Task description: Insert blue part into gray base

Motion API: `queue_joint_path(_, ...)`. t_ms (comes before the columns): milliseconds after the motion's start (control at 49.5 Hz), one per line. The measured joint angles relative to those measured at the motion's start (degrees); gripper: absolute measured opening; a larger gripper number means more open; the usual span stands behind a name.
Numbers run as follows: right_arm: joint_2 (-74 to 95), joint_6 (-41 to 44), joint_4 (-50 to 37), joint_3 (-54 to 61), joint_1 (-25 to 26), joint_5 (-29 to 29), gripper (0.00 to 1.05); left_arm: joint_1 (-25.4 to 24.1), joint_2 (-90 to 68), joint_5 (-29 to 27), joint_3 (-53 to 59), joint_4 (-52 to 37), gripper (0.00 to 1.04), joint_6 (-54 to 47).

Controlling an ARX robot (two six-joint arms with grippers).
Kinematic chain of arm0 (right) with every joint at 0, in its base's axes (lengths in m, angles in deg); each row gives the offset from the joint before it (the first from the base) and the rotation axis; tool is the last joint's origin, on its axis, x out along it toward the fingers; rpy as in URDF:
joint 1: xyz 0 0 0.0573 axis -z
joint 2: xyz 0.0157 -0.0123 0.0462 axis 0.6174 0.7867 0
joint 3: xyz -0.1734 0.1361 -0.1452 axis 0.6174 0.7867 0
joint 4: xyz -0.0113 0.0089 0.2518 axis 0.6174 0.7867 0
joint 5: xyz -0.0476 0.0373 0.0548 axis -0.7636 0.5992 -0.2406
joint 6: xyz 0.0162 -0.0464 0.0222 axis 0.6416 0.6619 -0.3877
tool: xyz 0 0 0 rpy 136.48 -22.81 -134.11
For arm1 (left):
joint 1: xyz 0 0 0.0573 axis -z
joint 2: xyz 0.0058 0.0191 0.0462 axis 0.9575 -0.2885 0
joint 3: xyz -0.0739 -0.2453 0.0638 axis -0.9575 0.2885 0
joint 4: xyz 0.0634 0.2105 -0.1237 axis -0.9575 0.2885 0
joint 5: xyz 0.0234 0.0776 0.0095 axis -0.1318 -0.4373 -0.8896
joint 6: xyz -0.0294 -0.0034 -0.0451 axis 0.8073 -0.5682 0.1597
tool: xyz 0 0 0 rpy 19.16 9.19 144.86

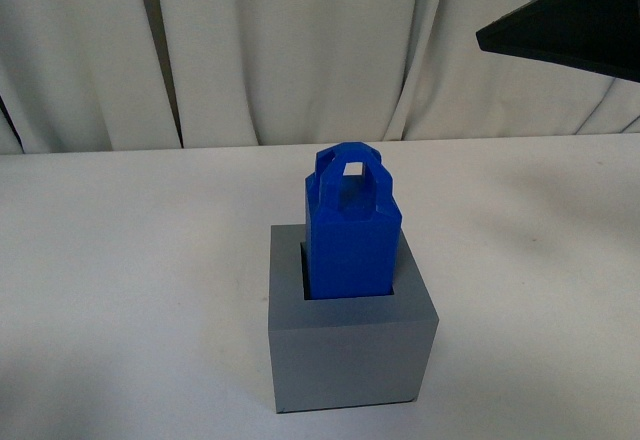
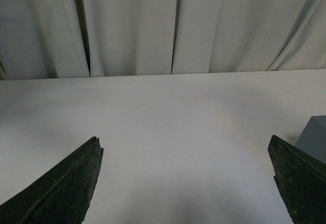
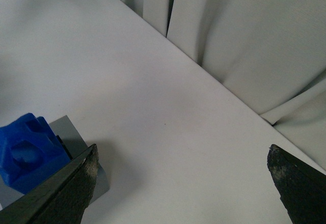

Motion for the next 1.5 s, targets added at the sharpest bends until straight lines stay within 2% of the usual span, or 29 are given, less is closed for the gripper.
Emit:
queue_joint_path(121,-0.2,-1.1,-0.1,0.0,-0.2,0.1,0.97,0.0,0.0,0.0,0.0,0.0,0.99,0.0)
queue_joint_path(162,-1.3,-5.6,-8.1,3.4,-1.6,-9.6,0.92,0.0,0.0,0.0,0.0,0.0,0.99,0.0)
queue_joint_path(202,-3.2,-12.3,-21.0,9.7,-2.6,-25.3,0.83,0.0,0.0,0.0,0.0,0.0,0.99,0.0)
queue_joint_path(222,-4.0,-15.1,-25.9,12.4,-2.9,-30.4,0.80,0.0,0.0,0.1,0.0,0.0,0.99,0.0)
queue_joint_path(283,-7.1,-22.8,-38.4,20.7,-2.8,-43.4,0.67,0.0,0.0,0.0,0.0,0.0,0.99,0.0)
queue_joint_path(323,-9.6,-26.6,-43.8,25.3,-2.1,-47.6,0.58,0.0,0.0,-0.1,0.0,0.0,0.99,0.0)
queue_joint_path(505,-18.1,-31.2,-50.2,39.8,0.1,-46.8,0.17,0.0,0.0,0.0,0.0,0.0,0.99,0.0)
queue_joint_path(627,-21.3,-31.4,-51.1,44.2,0.6,-45.8,0.01,0.0,0.0,0.0,0.0,0.0,0.99,0.0)
queue_joint_path(728,-25.0,-31.5,-51.5,48.2,1.5,-45.4,0.02,0.0,0.0,0.0,0.0,0.0,0.99,0.0)
queue_joint_path(788,-27.4,-31.6,-51.5,50.5,3.8,-42.2,0.02,0.0,0.0,0.0,0.0,0.0,0.99,0.0)
queue_joint_path(869,-29.7,-31.7,-51.2,52.4,4.9,-42.1,0.02,0.0,0.0,0.0,0.0,0.0,0.99,0.0)
queue_joint_path(1132,-36.7,-31.7,-48.6,57.0,5.1,-41.8,0.02,0.0,0.0,0.0,0.0,0.0,0.99,0.0)
queue_joint_path(1435,-49.0,-31.7,-41.0,61.6,5.1,-41.7,0.02,0.0,0.0,0.0,0.0,0.0,0.99,0.0)
queue_joint_path(1496,-49.4,-31.8,-43.0,63.1,5.0,-41.7,0.02,0.0,0.0,0.0,0.0,0.0,0.99,0.0)
